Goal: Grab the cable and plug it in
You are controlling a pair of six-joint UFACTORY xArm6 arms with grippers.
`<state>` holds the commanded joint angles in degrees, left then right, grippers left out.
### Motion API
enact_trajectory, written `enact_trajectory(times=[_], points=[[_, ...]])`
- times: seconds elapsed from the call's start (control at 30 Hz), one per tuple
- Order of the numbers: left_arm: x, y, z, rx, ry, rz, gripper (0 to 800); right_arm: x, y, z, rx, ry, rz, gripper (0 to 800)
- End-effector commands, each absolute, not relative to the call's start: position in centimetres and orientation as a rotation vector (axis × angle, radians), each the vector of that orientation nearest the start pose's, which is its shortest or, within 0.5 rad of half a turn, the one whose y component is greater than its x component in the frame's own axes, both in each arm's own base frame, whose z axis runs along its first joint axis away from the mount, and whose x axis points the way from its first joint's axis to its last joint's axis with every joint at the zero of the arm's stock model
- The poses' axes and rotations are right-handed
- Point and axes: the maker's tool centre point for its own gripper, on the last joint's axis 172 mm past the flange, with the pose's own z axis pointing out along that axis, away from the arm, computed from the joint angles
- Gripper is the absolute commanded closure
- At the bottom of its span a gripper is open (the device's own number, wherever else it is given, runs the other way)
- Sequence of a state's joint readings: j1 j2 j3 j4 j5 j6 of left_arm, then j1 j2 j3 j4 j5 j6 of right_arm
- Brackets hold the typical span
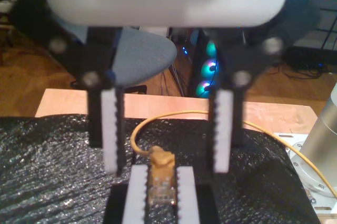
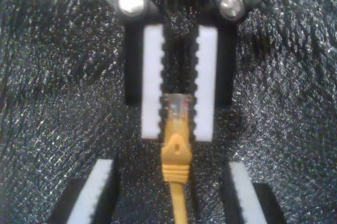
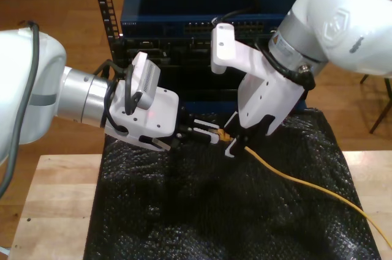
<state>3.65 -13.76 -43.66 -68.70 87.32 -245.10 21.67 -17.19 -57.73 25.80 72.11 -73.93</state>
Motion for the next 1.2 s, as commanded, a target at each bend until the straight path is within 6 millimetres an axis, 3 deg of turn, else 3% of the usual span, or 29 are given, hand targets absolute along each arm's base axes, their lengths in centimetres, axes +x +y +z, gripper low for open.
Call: enact_trajectory(times=[0.33,0.73,0.97,1.2], points=[[35.6,-22.1,30.2,1.474,-1.335,0.843,793,34.6,24.4,30.8,-1.824,-2.097,-0.406,10],[36.1,-21.7,32.2,1.395,-1.222,0.869,792,33.9,23.9,36.8,-1.675,-2.304,-0.631,2],[36.1,-21.2,32.5,1.369,-1.188,0.859,789,33.7,24.0,37.5,-1.667,-2.308,-0.651,2],[35.9,-21.7,34.2,1.311,-1.148,0.882,789,33.5,24.2,39.2,-1.66,-2.318,-0.703,2]])
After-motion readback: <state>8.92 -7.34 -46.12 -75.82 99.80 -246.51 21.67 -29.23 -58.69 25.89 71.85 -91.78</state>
